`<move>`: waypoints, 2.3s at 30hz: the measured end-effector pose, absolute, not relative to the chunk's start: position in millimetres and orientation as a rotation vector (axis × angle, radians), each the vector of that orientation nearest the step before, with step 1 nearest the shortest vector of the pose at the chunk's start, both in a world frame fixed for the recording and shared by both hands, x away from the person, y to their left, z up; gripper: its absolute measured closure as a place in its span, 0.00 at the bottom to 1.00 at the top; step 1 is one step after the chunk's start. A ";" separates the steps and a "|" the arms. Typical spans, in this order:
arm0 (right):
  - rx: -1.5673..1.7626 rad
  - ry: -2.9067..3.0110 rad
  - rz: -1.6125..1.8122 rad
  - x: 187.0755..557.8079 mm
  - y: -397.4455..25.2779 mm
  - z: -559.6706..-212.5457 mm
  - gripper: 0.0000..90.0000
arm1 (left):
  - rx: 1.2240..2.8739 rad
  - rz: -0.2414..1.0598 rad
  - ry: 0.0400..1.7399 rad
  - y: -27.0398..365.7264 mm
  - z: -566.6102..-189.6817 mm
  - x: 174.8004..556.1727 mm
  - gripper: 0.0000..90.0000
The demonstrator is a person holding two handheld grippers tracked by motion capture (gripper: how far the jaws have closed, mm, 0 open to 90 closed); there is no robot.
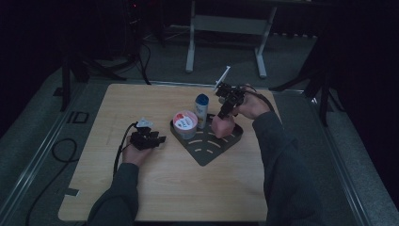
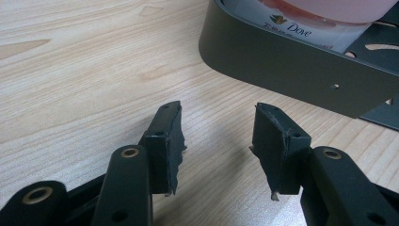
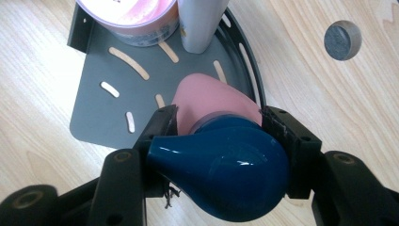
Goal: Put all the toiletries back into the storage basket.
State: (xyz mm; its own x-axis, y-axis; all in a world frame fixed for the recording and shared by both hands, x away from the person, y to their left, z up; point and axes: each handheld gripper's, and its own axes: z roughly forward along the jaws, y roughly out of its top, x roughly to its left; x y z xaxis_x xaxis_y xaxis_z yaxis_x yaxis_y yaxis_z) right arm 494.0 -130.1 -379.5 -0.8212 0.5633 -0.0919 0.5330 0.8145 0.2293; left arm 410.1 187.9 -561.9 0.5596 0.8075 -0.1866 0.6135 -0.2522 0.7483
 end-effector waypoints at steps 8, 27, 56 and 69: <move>0.837 2.838 0.276 497.9 -123.3 -381.5 0.52 | 1.970 0.298 1.144 187.8 -561.9 410.0 0.58; 0.868 2.824 0.241 511.9 -113.8 -394.4 0.52 | 1.968 0.295 1.146 187.9 -561.9 410.0 0.58; 0.960 2.809 0.265 527.3 -107.2 -408.0 0.52 | 1.968 0.293 1.145 188.2 -562.0 410.1 0.58; 0.962 2.803 0.241 527.3 -103.3 -414.8 0.52 | 1.967 0.291 1.145 188.1 -561.9 409.9 0.58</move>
